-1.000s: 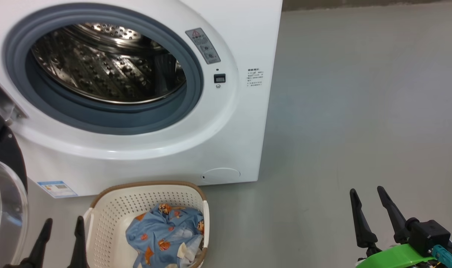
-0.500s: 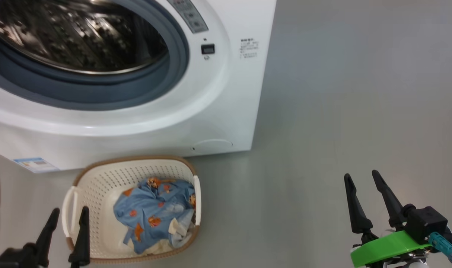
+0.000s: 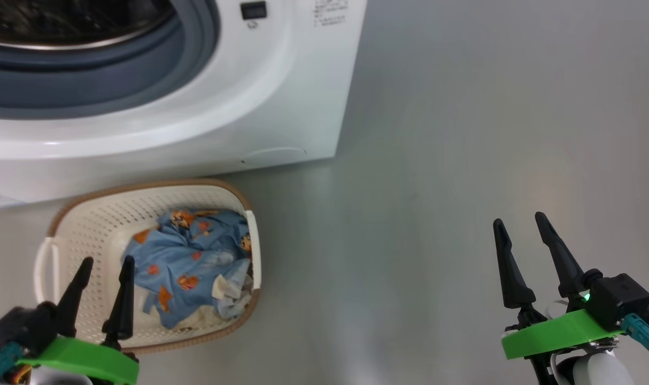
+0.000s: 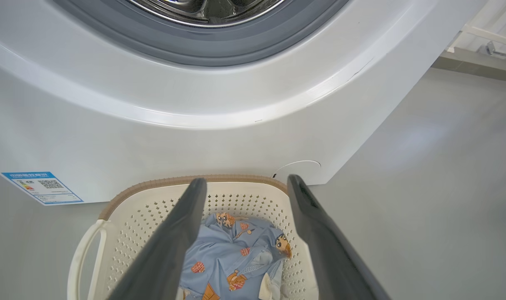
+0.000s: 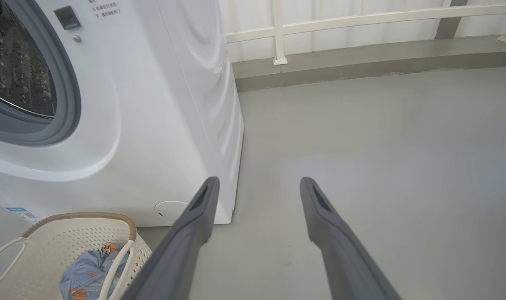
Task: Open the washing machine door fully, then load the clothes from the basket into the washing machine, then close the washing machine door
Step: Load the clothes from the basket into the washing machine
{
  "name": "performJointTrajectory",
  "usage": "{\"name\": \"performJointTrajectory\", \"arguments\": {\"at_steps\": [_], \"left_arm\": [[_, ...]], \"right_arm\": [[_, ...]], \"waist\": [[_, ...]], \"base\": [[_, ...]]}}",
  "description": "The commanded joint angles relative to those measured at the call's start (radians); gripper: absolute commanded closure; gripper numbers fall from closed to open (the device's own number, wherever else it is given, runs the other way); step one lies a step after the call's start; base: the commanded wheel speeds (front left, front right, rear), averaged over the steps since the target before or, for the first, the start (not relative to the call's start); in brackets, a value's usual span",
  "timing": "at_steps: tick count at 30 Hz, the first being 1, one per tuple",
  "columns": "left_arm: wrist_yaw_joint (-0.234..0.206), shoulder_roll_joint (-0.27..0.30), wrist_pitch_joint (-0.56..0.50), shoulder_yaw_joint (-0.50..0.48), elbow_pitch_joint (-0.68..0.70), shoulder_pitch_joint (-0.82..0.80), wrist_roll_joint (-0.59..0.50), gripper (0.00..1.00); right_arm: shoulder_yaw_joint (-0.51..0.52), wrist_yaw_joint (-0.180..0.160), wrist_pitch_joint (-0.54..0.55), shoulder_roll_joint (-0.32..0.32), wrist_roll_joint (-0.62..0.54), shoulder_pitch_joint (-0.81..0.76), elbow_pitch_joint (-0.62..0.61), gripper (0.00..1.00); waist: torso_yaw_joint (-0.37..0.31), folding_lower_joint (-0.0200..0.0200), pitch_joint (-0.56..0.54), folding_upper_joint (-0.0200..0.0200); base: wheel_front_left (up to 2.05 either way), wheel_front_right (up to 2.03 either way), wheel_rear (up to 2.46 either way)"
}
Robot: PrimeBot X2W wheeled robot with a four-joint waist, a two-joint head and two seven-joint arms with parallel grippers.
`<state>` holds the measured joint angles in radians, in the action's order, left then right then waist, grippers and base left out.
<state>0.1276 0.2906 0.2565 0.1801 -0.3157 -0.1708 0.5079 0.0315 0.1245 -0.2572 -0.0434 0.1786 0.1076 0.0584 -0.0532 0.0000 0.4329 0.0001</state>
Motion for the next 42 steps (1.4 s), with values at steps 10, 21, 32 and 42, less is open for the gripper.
{"name": "performJointTrajectory", "arguments": {"at_steps": [10,21,32,42], "left_arm": [[0.003,0.094,0.005,0.059,-0.124,-0.148,0.098,0.00],[0.003,0.164,0.005,0.155,-0.234,-0.275,0.180,0.00],[0.003,0.243,0.005,0.346,-0.379,-0.399,0.324,0.00],[0.003,0.284,-0.014,0.500,-0.472,-0.485,0.487,0.00]], "right_arm": [[-0.036,0.006,-0.005,-0.007,0.008,0.018,-0.069,0.00],[-0.050,0.006,-0.005,-0.007,0.010,0.030,-0.120,0.00],[-0.062,0.006,-0.005,-0.007,0.013,0.039,-0.162,0.00],[-0.068,0.006,-0.005,-0.007,0.014,0.037,-0.165,0.00]], "waist": [[-0.064,0.0000,0.188,-0.0001],[-0.082,0.0000,0.327,-0.0001],[-0.095,0.0000,0.439,-0.0001],[-0.106,0.0000,0.492,-0.0001]], "base": [[0.00,0.00,0.00],[0.00,0.00,0.00],[0.00,0.00,0.00],[0.00,0.00,0.00]]}}
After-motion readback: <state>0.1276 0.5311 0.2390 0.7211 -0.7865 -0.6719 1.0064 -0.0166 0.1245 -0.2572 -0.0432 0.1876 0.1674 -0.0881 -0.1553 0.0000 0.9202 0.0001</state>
